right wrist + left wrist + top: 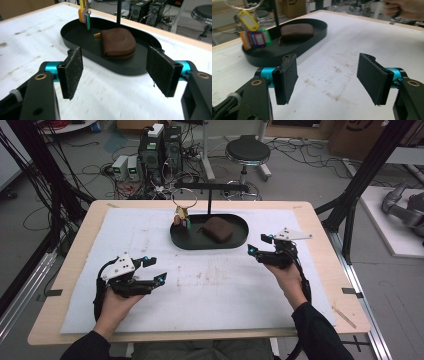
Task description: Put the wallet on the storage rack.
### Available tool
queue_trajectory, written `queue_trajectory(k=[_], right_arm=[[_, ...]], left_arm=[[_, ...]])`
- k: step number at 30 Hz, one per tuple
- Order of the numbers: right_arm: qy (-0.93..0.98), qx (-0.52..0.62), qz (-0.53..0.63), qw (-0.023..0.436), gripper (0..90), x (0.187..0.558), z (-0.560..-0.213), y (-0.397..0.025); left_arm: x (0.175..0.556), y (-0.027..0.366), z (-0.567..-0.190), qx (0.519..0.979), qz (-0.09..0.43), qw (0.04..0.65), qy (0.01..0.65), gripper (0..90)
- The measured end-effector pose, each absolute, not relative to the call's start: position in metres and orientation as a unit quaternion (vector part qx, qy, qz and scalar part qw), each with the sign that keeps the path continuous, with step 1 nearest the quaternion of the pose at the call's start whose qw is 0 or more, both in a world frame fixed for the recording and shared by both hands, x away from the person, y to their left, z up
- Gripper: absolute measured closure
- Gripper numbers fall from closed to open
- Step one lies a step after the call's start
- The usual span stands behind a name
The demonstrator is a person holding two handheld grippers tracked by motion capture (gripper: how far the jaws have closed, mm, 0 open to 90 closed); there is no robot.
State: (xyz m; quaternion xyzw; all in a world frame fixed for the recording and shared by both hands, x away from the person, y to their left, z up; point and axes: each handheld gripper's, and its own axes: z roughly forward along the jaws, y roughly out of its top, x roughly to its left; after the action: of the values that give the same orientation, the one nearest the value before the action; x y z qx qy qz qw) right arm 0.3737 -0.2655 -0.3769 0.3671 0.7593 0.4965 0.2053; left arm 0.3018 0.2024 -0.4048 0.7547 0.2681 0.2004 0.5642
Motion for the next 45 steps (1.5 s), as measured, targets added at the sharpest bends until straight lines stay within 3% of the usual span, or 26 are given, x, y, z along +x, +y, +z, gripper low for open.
queue_trajectory(k=[12, 20, 45], right_arm=[[0.744, 0.379, 0.522, 0.172, 21.8, 0.339, -0.396, -0.307], [0.743, 0.385, 0.517, 0.178, 20.8, 0.342, -0.401, -0.325], [0.747, 0.392, 0.502, 0.189, 20.8, 0.347, -0.404, -0.325]], left_arm=[[0.304, 0.215, -0.408, 0.744, 0.231, 0.548, 0.304, 31.7], [0.299, 0.226, -0.413, 0.733, 0.249, 0.541, 0.329, 28.4], [0.297, 0.227, -0.416, 0.731, 0.259, 0.535, 0.336, 23.5]])
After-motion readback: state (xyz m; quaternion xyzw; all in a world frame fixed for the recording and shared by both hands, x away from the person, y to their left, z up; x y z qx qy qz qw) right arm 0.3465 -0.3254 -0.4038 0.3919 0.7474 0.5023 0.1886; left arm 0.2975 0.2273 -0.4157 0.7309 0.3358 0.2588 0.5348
